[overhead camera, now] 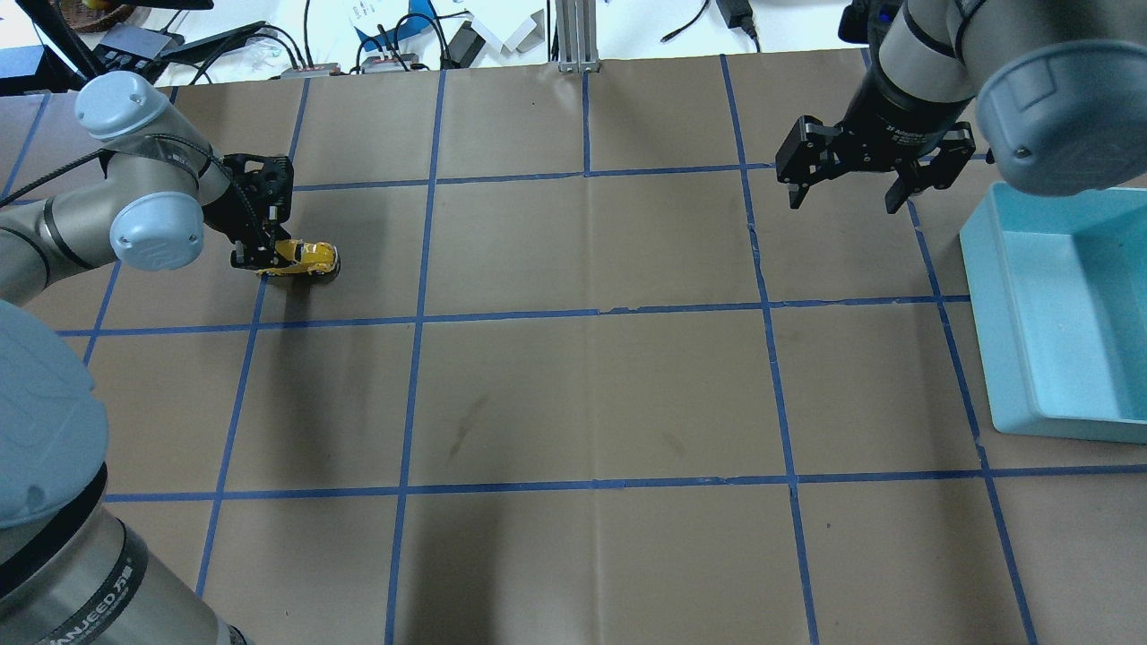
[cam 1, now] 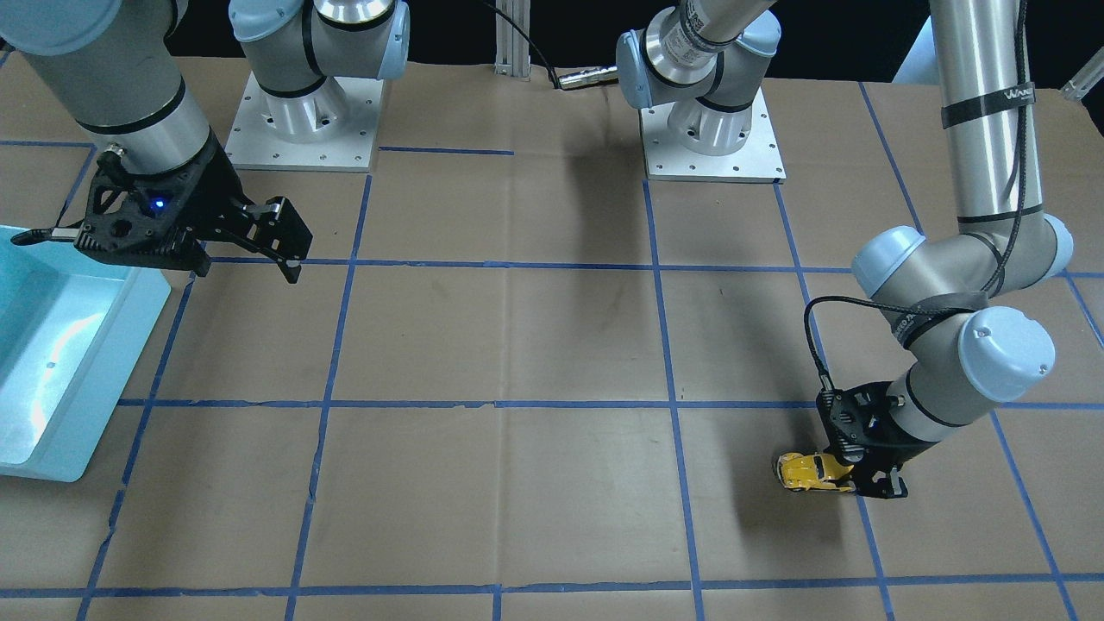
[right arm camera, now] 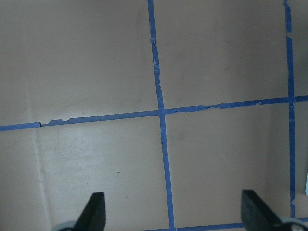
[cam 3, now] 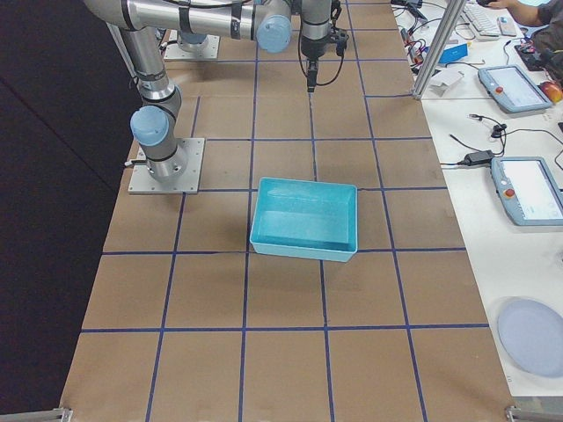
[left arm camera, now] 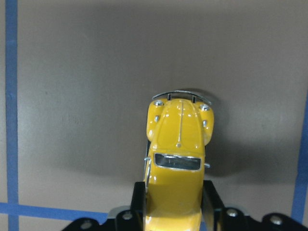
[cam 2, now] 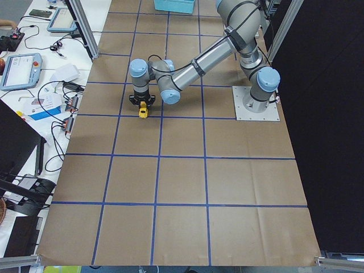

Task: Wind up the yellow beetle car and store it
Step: 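Hold the car pressed down with the left gripper, pulling it back slightly, then open the left gripper to release the car and raise the left arm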

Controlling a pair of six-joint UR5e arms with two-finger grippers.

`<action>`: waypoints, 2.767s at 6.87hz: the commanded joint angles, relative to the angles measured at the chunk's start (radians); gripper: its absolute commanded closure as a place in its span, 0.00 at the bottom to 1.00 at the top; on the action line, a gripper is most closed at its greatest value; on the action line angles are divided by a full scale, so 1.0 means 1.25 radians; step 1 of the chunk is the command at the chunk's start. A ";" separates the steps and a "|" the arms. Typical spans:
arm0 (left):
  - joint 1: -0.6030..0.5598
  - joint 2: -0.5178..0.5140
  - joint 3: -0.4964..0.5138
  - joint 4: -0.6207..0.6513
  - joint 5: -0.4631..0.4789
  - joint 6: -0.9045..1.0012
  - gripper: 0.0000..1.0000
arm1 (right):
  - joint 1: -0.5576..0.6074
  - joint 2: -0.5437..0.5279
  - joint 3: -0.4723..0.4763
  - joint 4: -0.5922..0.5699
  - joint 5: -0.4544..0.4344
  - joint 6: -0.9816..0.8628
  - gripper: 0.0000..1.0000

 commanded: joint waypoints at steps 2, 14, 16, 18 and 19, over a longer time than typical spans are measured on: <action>0.001 -0.001 0.001 0.001 0.000 0.005 1.00 | 0.000 0.000 0.002 -0.004 -0.002 -0.003 0.00; 0.011 0.030 0.022 -0.083 0.002 -0.005 0.00 | 0.000 0.000 0.003 -0.004 -0.001 -0.002 0.00; -0.025 0.132 0.029 -0.236 0.002 -0.193 0.00 | 0.000 0.000 0.003 -0.006 -0.001 -0.002 0.00; -0.112 0.222 0.052 -0.359 0.004 -0.458 0.00 | 0.000 0.000 0.003 -0.006 -0.001 -0.002 0.00; -0.147 0.249 0.076 -0.413 0.005 -0.629 0.00 | 0.000 0.000 0.003 -0.006 -0.001 -0.002 0.00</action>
